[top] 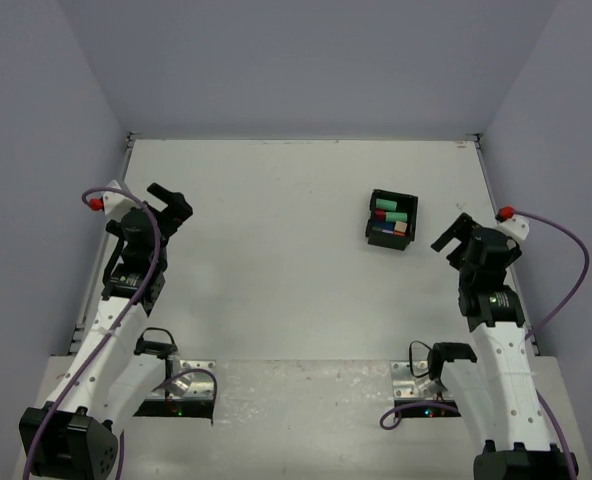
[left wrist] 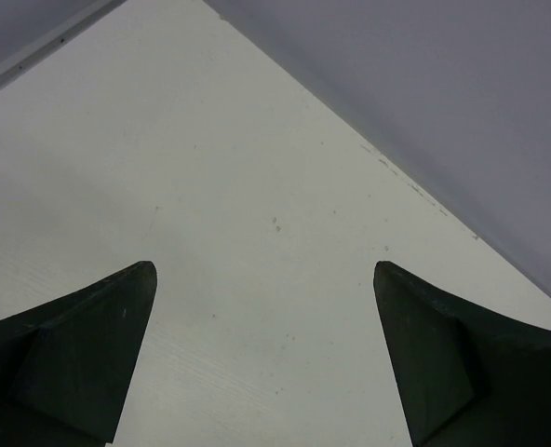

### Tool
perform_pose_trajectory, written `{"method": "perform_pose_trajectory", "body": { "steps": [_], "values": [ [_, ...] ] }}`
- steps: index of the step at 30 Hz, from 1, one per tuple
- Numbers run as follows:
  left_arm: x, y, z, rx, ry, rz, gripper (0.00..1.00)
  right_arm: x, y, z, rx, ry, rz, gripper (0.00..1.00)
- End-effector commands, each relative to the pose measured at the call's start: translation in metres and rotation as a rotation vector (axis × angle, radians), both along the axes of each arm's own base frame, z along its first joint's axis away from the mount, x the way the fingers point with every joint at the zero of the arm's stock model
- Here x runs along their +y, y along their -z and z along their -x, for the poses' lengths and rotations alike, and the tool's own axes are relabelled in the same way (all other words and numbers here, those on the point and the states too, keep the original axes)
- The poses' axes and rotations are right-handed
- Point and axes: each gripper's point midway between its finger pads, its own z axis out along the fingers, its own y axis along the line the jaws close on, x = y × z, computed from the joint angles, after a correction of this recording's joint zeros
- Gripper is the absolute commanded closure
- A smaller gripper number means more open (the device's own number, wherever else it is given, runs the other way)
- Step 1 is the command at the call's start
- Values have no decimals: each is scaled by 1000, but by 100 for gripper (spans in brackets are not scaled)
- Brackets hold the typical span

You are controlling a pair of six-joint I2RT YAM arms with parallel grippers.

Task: Build the wood block tower

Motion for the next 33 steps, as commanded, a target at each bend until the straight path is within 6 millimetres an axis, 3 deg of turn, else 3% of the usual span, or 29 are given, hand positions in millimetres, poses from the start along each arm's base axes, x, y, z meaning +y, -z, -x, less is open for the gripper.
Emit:
{"method": "perform_pose_trajectory", "body": {
  "steps": [1,7,12,14,16,20,25,28,30,33],
  "values": [
    [-2,-29,-6,-88,22,5,0,5,-8,-10,-52,-57,17,1],
    [-10,-19,-13,-55,63,10,0,23,7,-29,17,-209,25,1],
    [-12,-18,-15,-45,74,9,0,44,19,-79,111,-388,12,1],
    [-9,-17,-14,-45,57,7,0,53,16,-100,127,-441,-19,1],
    [-6,-18,-13,-46,44,5,0,58,34,-117,189,-477,-41,3],
    [-5,-19,-11,-47,34,4,0,60,47,-144,238,-505,-30,12],
    [4,-16,-8,-34,-18,-3,0,45,80,-148,374,-410,42,23],
    [5,-17,-7,-37,-24,-1,0,47,101,-141,434,-388,81,39],
    [4,-17,-7,-36,-18,-2,0,42,113,-134,492,-362,145,57],
    [5,-16,-7,-30,-22,-4,0,38,117,-129,548,-339,259,69]
  ]
}}
